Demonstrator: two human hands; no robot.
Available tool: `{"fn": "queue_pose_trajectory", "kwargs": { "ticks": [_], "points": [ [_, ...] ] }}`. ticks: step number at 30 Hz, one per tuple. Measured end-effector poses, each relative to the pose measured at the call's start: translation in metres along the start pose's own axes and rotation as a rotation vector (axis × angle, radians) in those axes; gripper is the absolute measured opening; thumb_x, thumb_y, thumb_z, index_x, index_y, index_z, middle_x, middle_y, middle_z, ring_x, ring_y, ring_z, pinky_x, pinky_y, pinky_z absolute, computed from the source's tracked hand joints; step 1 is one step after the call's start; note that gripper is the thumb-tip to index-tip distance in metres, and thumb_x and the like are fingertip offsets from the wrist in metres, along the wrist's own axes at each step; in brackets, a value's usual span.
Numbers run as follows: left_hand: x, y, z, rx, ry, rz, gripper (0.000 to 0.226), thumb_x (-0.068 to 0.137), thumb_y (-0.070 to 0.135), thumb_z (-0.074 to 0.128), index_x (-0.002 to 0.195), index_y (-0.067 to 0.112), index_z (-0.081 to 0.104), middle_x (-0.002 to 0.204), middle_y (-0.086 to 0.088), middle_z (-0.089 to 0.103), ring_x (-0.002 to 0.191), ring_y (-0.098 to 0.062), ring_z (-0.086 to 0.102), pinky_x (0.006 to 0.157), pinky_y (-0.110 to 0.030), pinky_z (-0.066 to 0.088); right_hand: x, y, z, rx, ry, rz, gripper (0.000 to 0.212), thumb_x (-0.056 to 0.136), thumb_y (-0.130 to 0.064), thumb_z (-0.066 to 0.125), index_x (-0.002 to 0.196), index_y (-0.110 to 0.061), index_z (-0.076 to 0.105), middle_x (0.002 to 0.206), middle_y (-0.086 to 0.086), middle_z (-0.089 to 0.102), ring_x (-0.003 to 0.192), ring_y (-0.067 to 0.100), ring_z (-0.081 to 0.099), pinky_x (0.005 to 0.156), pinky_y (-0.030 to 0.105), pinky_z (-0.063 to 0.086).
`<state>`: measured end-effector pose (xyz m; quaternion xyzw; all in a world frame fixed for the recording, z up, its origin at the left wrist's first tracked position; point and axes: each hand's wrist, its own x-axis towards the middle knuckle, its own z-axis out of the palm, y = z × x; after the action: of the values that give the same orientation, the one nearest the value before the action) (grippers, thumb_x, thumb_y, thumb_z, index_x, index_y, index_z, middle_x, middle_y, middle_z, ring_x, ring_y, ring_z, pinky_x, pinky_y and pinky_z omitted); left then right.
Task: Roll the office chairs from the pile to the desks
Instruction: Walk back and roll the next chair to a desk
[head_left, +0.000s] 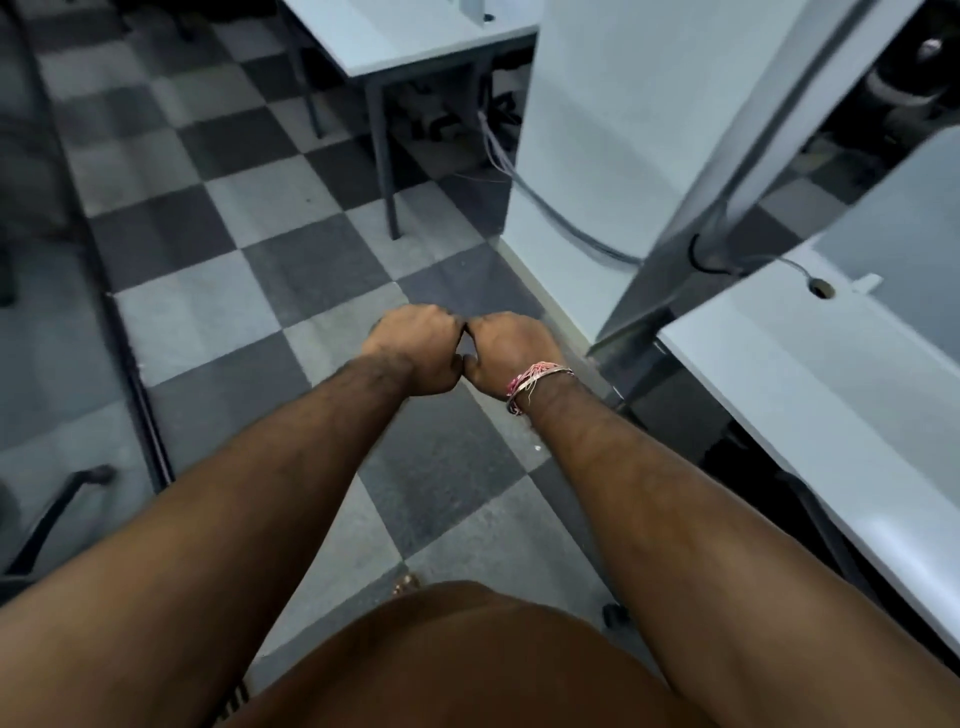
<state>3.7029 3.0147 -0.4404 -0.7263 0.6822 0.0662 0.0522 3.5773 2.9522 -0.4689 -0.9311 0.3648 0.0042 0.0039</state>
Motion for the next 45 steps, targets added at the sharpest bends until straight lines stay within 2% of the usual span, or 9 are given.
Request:
{"fn": "queue_pose_trajectory", "kwargs": {
  "ticks": [5, 15, 19, 24, 27, 31, 34, 38, 45],
  "points": [
    [0.022, -0.084, -0.009, -0.033, 0.006, -0.112, 0.028, 0.088, 0.038, 0.063, 0.112, 0.024, 0.068, 0.106, -0.001, 0.071, 0.096, -0.026, 0.069, 0.075, -0.038, 0.056, 0.093, -0.04, 0.0, -0.025, 0.017, -0.117, 0.03, 0.086, -0.039, 0.057, 0.11, -0.022, 0.064, 0.103, -0.001, 0.068, 0.097, 0.022, 0.065, 0.065, 0.03, 0.04],
    [0.152, -0.222, -0.025, -0.035, 0.022, -0.309, 0.032, 0.091, 0.042, 0.061, 0.117, 0.026, 0.07, 0.106, -0.001, 0.072, 0.095, -0.026, 0.07, 0.075, -0.037, 0.056, 0.312, -0.046, 0.004, -0.072, 0.048, -0.344, 0.029, 0.089, -0.038, 0.055, 0.111, -0.021, 0.064, 0.105, 0.0, 0.069, 0.097, 0.023, 0.065, 0.07, 0.032, 0.046],
    [0.21, -0.281, -0.049, -0.037, 0.049, -0.432, 0.03, 0.091, 0.043, 0.062, 0.114, 0.024, 0.07, 0.102, -0.001, 0.072, 0.091, -0.026, 0.069, 0.073, -0.037, 0.057, 0.41, -0.048, -0.016, -0.09, 0.067, -0.438, 0.027, 0.092, -0.038, 0.054, 0.111, -0.02, 0.063, 0.103, 0.001, 0.068, 0.096, 0.023, 0.065, 0.065, 0.034, 0.043],
    [0.255, -0.361, -0.066, -0.068, 0.068, -0.539, 0.029, 0.09, 0.039, 0.062, 0.114, 0.026, 0.07, 0.101, 0.0, 0.072, 0.088, -0.026, 0.069, 0.069, -0.035, 0.052, 0.51, -0.074, -0.031, -0.107, 0.09, -0.548, 0.028, 0.094, -0.038, 0.054, 0.112, -0.019, 0.062, 0.106, 0.001, 0.068, 0.098, 0.023, 0.064, 0.072, 0.034, 0.048],
    [0.285, -0.421, -0.066, -0.066, 0.063, -0.557, 0.028, 0.09, 0.038, 0.064, 0.113, 0.025, 0.07, 0.097, 0.0, 0.071, 0.077, -0.023, 0.061, 0.068, -0.035, 0.054, 0.576, -0.097, -0.024, -0.101, 0.098, -0.575, 0.027, 0.093, -0.037, 0.054, 0.111, -0.019, 0.062, 0.106, 0.002, 0.069, 0.098, 0.023, 0.065, 0.073, 0.034, 0.048],
    [0.336, -0.525, -0.069, -0.02, 0.047, -0.52, 0.025, 0.093, 0.039, 0.062, 0.11, 0.023, 0.071, 0.1, -0.001, 0.071, 0.08, -0.023, 0.061, 0.071, -0.036, 0.054, 0.683, -0.139, -0.016, -0.114, 0.079, -0.55, 0.026, 0.092, -0.036, 0.054, 0.11, -0.019, 0.064, 0.103, 0.001, 0.068, 0.095, 0.024, 0.065, 0.069, 0.035, 0.049],
    [0.364, -0.602, -0.08, -0.014, 0.069, -0.498, 0.024, 0.092, 0.037, 0.062, 0.11, 0.023, 0.071, 0.098, -0.001, 0.071, 0.074, -0.022, 0.053, 0.068, -0.034, 0.049, 0.756, -0.173, -0.023, -0.079, 0.079, -0.508, 0.026, 0.091, -0.036, 0.055, 0.109, -0.021, 0.064, 0.101, 0.0, 0.067, 0.092, 0.023, 0.065, 0.063, 0.031, 0.043],
    [0.388, -0.694, -0.1, -0.004, 0.081, -0.514, 0.023, 0.092, 0.035, 0.061, 0.108, 0.022, 0.071, 0.099, -0.001, 0.071, 0.084, -0.026, 0.066, 0.069, -0.035, 0.05, 0.841, -0.222, -0.037, -0.089, 0.121, -0.51, 0.025, 0.091, -0.035, 0.055, 0.11, -0.021, 0.064, 0.103, 0.0, 0.068, 0.094, 0.023, 0.065, 0.064, 0.032, 0.04],
    [0.461, -0.836, -0.107, -0.004, 0.047, -0.497, 0.022, 0.094, 0.035, 0.058, 0.108, 0.023, 0.07, 0.1, -0.001, 0.071, 0.088, -0.025, 0.067, 0.073, -0.037, 0.053, 0.99, -0.274, -0.033, -0.082, 0.096, -0.525, 0.024, 0.091, -0.034, 0.054, 0.109, -0.021, 0.065, 0.103, 0.0, 0.068, 0.095, 0.023, 0.065, 0.066, 0.033, 0.045]
  ]
}}
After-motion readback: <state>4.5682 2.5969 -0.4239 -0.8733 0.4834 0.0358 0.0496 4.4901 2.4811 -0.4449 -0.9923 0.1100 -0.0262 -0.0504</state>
